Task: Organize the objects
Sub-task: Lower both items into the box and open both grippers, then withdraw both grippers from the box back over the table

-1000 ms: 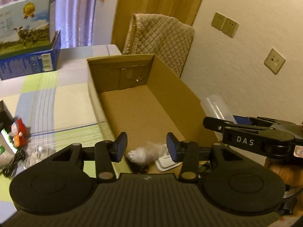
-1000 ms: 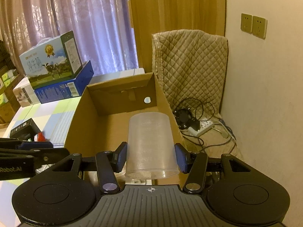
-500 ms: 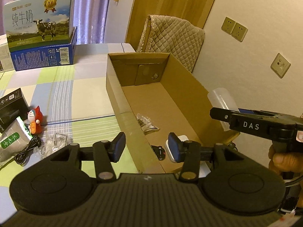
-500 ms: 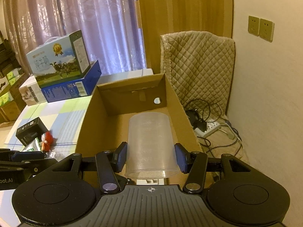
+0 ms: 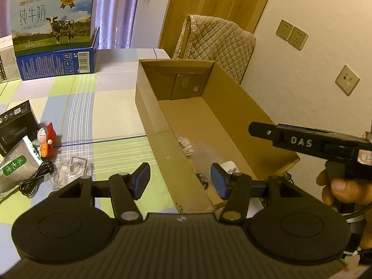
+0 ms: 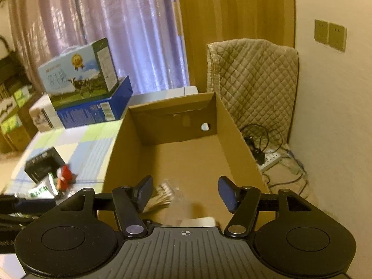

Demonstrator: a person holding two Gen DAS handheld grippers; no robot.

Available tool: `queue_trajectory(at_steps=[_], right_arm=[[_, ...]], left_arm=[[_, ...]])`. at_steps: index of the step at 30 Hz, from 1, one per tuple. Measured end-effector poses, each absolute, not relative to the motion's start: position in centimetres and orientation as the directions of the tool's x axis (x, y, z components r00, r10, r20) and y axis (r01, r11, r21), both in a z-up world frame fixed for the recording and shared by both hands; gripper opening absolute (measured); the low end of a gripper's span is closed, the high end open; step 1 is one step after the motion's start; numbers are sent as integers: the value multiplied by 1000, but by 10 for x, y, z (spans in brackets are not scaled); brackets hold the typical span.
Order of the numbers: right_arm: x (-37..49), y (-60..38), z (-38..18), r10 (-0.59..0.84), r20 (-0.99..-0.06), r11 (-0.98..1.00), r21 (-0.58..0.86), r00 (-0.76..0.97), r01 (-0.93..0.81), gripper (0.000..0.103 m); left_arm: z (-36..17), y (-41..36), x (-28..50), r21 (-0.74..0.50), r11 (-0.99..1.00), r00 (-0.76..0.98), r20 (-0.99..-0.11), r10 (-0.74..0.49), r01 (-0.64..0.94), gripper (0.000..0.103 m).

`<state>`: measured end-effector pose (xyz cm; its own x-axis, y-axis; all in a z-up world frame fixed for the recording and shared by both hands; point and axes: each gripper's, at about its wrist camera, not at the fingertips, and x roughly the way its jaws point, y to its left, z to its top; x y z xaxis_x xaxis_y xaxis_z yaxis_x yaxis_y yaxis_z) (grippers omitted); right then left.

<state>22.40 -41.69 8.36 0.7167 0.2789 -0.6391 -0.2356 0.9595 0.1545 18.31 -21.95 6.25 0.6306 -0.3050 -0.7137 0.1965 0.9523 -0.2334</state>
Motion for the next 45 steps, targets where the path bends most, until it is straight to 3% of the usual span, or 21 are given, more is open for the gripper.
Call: queue_trajectory(at_steps=[10, 29, 36, 45], right_arm=[[197, -412, 97, 295, -621, 955, 179, 726, -235, 60], [109, -339, 119, 393, -573, 918, 196, 720, -344, 60], [87, -302, 99, 429, -606, 898, 203, 670, -390, 60], [78, -275, 78, 434, -643, 886, 179, 630, -428, 60]], left_arm=[[61, -193, 166, -235, 959, 635, -719, -282, 160, 57], [64, -54, 64, -176, 982, 685, -723, -87, -61, 88], [64, -20, 39, -135, 983, 693, -721, -14, -121, 92], [55, -4, 30, -136, 981, 684, -729, -5, -137, 92]])
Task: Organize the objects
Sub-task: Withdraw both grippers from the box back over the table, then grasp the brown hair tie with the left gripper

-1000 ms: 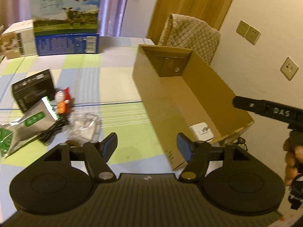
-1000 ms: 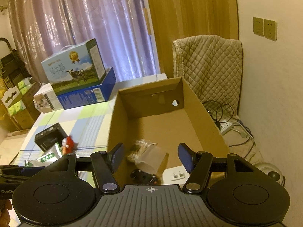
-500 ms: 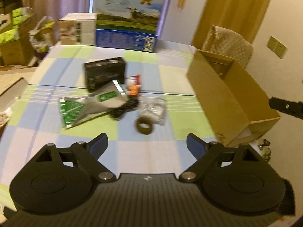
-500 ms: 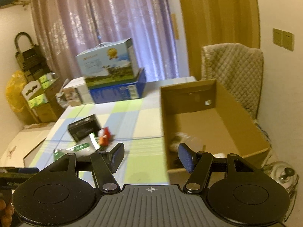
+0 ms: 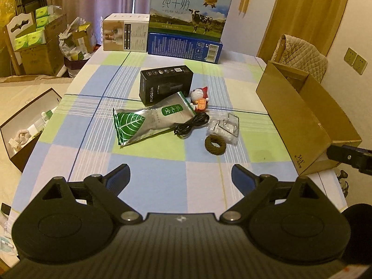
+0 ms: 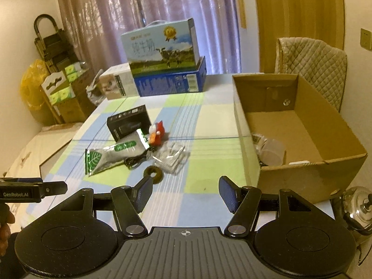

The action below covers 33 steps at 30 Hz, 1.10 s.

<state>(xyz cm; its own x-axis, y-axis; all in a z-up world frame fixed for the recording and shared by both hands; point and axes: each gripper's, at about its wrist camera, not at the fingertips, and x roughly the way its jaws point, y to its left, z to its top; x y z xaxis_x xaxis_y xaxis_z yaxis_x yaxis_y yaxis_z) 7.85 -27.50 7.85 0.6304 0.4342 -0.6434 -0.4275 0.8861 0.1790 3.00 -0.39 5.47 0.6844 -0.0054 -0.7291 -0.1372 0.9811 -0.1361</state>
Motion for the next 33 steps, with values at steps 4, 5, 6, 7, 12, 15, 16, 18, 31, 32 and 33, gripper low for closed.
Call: queue_trajectory(at_steps=[4, 5, 6, 7, 12, 15, 16, 18, 31, 32, 33], right_arm=[[81, -270, 72, 431, -653, 885, 172, 622, -432, 60], [82, -270, 71, 430, -656, 885, 171, 621, -432, 60], [83, -269, 68, 428, -658, 886, 169, 619, -432, 60], [84, -269, 67, 426, -661, 886, 169, 617, -431, 60], [94, -266, 56, 425, -676, 886, 172, 603, -432, 60], [103, -263, 49, 420, -681, 887, 166, 600, -432, 60], [105, -262, 47, 410, -681, 891, 157, 607, -426, 60], [113, -260, 42, 409, -682, 892, 157, 607, -425, 60], [176, -234, 1, 432, -717, 873, 180, 547, -453, 60], [182, -232, -3, 432, -720, 872, 182, 542, -454, 60], [186, -231, -6, 432, -723, 872, 182, 539, -454, 60]], left_arm=[[48, -3, 36, -132, 983, 680, -733, -9, -130, 92], [46, -4, 37, -132, 983, 679, -735, -11, -127, 92], [45, -4, 39, -133, 983, 676, -736, -15, -124, 92], [43, -5, 41, -134, 984, 674, -739, -17, -122, 92], [31, -11, 55, -120, 987, 659, -752, -22, -105, 91], [24, -14, 65, -119, 989, 655, -755, -31, -90, 91], [21, -15, 70, -114, 990, 655, -755, -34, -81, 91], [16, -18, 77, -101, 994, 657, -752, -42, -52, 91], [-34, -31, 143, -113, 991, 622, -772, -129, 66, 82], [-37, -33, 148, -112, 991, 620, -773, -133, 73, 81], [-42, -35, 153, -110, 991, 619, -774, -137, 83, 81]])
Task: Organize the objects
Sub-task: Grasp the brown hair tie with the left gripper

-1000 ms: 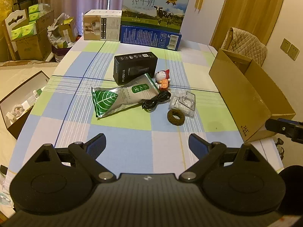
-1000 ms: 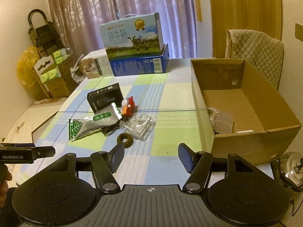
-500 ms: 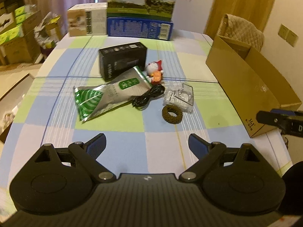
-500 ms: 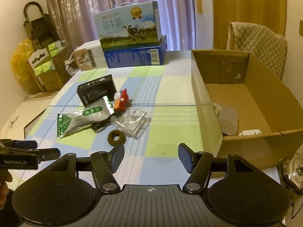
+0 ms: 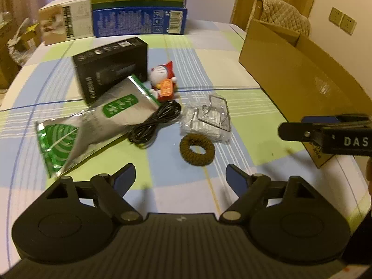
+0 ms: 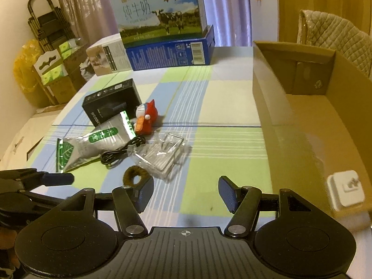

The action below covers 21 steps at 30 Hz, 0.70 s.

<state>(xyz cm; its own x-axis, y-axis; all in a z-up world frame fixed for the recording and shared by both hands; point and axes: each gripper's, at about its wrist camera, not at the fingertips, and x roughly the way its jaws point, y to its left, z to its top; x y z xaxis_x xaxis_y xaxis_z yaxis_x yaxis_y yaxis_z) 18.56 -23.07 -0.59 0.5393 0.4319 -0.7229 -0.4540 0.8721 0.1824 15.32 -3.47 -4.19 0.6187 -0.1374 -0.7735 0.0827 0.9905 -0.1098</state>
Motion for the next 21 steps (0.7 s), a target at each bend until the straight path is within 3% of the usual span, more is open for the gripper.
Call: queue_trajectory(at_steps=[10, 16, 18, 19, 21], right_arm=[[218, -226, -37, 429, -749, 874, 202, 505, -442, 54], [226, -228, -45, 429, -756, 883, 236, 494, -405, 54], [227, -227, -45, 425, -756, 886, 235, 498, -401, 54], [227, -226, -45, 423, -755, 886, 230, 501, -402, 54], [227, -224, -45, 423, -751, 885, 223, 507, -409, 54]], left_arm=[[-78, -53, 185, -90, 983, 620, -766, -170, 158, 68], [-86, -54, 198, -81, 981, 639, -749, -176, 176, 55], [-86, -53, 200, -84, 979, 638, -747, -186, 188, 37], [-85, -53, 201, -80, 979, 635, -751, -184, 190, 35], [-83, -51, 199, -76, 979, 624, -760, -180, 189, 22]])
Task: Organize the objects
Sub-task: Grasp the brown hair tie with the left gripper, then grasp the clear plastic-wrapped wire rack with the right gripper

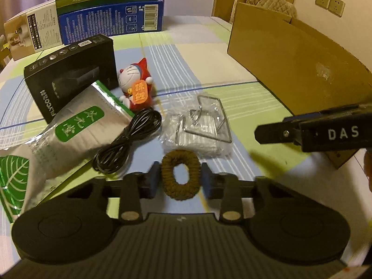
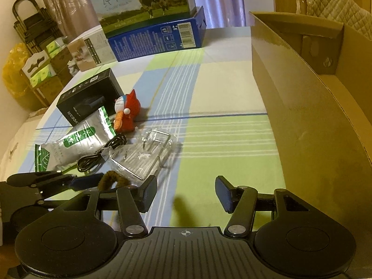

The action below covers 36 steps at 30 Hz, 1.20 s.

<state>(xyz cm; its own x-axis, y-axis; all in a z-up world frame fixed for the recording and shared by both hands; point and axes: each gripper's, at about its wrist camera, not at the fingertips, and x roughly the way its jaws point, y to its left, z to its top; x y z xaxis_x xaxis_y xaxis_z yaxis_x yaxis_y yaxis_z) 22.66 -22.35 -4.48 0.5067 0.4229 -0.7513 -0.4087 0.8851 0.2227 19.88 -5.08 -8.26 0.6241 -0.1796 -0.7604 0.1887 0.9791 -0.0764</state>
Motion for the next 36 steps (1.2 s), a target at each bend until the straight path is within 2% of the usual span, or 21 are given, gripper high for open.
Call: queue_trajectory(at_steps=[2, 7, 13, 19, 26, 27, 29, 36], right_arm=[[225, -219, -44, 431, -744, 880, 221, 511, -420, 54], [220, -203, -43, 465, -729, 860, 236, 502, -453, 55], [225, -180, -50, 471, -727, 859, 252, 499, -445, 75], [241, -165, -64, 470, -741, 875, 318, 480, -366, 79], [254, -148, -74, 435, -751, 893, 291, 496, -343, 79], [253, -146, -74, 429, -755, 893, 271, 496, -360, 77], [251, -144, -73, 423, -762, 886, 235, 490, -399, 62], [232, -158, -64, 367, -797, 877, 125, 480, -464, 59]], left_arm=[[-79, -48, 195, -50, 982, 621, -769, -154, 182, 17], [-64, -22, 187, -17, 991, 647, -755, -102, 136, 15], [-64, 14, 182, -37, 999, 669, -742, -46, 28, 15], [-68, 18, 183, -83, 996, 676, -734, -70, 13, 15], [-70, 18, 183, -92, 996, 676, -733, -78, 14, 15], [-70, 18, 183, -89, 996, 676, -733, -76, 17, 15], [-70, 16, 182, -73, 997, 679, -731, -69, 23, 15], [-68, -4, 174, -49, 990, 680, -722, -127, 133, 15]])
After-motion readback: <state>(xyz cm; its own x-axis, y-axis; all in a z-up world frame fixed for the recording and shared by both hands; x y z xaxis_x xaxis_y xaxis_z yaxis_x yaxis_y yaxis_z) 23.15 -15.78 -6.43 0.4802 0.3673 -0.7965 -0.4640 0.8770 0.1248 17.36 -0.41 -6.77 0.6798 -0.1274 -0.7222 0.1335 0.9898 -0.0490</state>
